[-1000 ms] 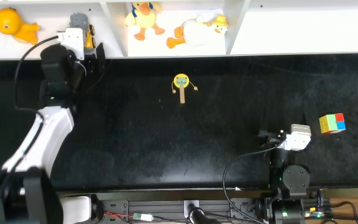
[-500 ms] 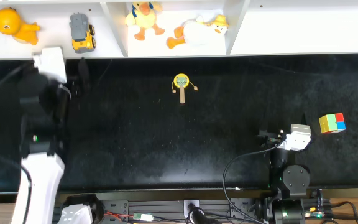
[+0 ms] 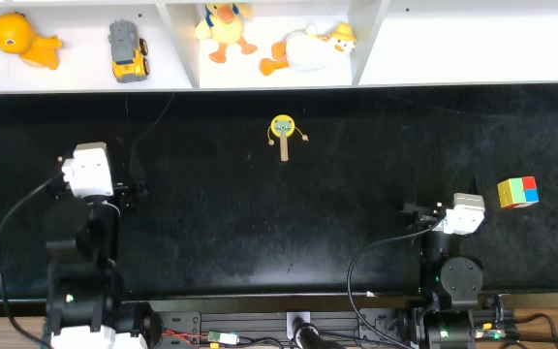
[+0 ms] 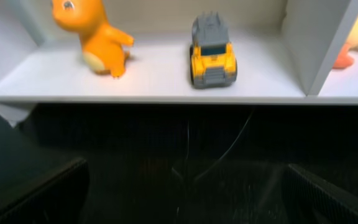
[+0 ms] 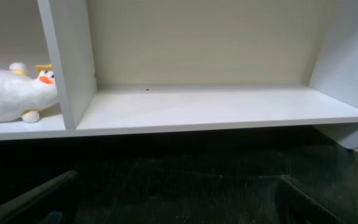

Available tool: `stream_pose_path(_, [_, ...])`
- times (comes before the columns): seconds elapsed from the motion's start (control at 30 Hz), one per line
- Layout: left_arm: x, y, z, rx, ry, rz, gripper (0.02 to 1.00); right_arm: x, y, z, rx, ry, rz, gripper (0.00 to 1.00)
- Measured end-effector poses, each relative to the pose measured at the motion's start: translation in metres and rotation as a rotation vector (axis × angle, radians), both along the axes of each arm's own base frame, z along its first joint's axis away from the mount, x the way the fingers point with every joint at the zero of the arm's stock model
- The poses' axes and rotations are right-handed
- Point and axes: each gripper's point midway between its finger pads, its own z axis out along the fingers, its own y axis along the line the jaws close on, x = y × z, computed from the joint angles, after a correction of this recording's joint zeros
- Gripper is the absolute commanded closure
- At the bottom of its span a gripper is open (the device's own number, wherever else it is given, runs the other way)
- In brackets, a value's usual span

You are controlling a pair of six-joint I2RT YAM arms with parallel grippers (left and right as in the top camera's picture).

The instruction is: Store Toys

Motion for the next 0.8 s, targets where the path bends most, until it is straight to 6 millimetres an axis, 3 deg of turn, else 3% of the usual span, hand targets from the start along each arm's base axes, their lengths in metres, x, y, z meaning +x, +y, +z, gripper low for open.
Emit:
stream_pose_path(0.2, [-0.009, -0.010, 0.046, 0.019, -0.183, -0.001, 0.020, 0.000, 0.000, 0.000, 0.001, 0.000, 0.000, 0.007])
stream_pose_path(0.33, [-0.016, -0.008, 0.059, 0.018, -0.234, 0.009, 0.020, 0.000, 0.000, 0.000, 0.000, 0.000, 0.000, 0.007])
stream_pose_path(0.53, [-0.019, -0.008, 0.063, 0.035, -0.269, 0.006, 0.020, 0.000, 0.000, 0.000, 0.000, 0.000, 0.000, 0.005])
stream_pose_path(0.8, [-0.022, -0.008, 0.034, 0.038, -0.329, 0.007, 0.023, 0.000, 0.000, 0.000, 0.000, 0.000, 0.000, 0.007])
